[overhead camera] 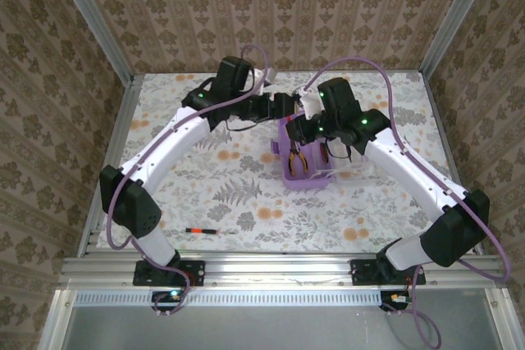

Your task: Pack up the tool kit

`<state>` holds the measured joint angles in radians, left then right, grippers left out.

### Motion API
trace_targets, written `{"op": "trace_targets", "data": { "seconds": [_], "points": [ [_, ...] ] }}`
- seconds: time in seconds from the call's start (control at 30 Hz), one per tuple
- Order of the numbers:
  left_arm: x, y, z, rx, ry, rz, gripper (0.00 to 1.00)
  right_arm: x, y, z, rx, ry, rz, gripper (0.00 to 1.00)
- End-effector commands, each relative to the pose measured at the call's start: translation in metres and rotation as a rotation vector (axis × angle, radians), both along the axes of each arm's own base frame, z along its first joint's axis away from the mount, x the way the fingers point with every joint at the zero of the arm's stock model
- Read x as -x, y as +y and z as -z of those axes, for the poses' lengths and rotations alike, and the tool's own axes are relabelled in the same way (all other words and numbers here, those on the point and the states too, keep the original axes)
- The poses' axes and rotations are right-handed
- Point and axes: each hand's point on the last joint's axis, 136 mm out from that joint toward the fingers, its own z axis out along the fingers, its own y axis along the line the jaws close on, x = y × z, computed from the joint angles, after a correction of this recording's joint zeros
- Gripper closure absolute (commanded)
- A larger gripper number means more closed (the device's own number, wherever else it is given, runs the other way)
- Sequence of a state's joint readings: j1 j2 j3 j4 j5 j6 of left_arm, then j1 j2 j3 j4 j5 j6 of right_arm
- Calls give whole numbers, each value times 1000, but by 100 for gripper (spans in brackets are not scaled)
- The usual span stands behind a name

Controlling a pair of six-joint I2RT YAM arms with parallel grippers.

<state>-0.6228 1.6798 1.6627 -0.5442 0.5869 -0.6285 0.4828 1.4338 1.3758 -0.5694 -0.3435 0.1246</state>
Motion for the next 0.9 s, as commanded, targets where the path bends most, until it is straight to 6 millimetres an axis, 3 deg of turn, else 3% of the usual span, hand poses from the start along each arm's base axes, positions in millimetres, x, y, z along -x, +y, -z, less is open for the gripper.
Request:
{"op": "trace_targets", "data": {
  "seconds": [0.0, 0.07, 0.2, 0.3, 0.33, 0.47, 0.6, 0.87],
  "points": [
    [-15, 52, -2, -45, -21, -116, 0, 2, -35, -2, 99, -4, 57, 100],
    [-17, 86, 14, -114, 10, -188, 0, 0, -68, 0, 148, 7, 136, 100],
    [-15, 179, 54, -417, 61, -387, 0, -10, -144, 29, 323, 85, 322, 100],
    [0, 233, 73, -669, 58, -476, 0, -15, -181, 47, 406, 136, 405, 100],
    [5, 241, 78, -704, 68, -483, 0, -17, -189, 52, 427, 150, 420, 100],
    [22, 252, 99, -686, 140, -484, 0, -24, -210, 77, 496, 201, 451, 100],
    [37, 254, 113, -669, 190, -490, 0, -27, -219, 98, 533, 245, 452, 100],
    [79, 258, 148, -606, 336, -569, 0, -35, -236, 106, 573, 244, 483, 100]
  ]
}}
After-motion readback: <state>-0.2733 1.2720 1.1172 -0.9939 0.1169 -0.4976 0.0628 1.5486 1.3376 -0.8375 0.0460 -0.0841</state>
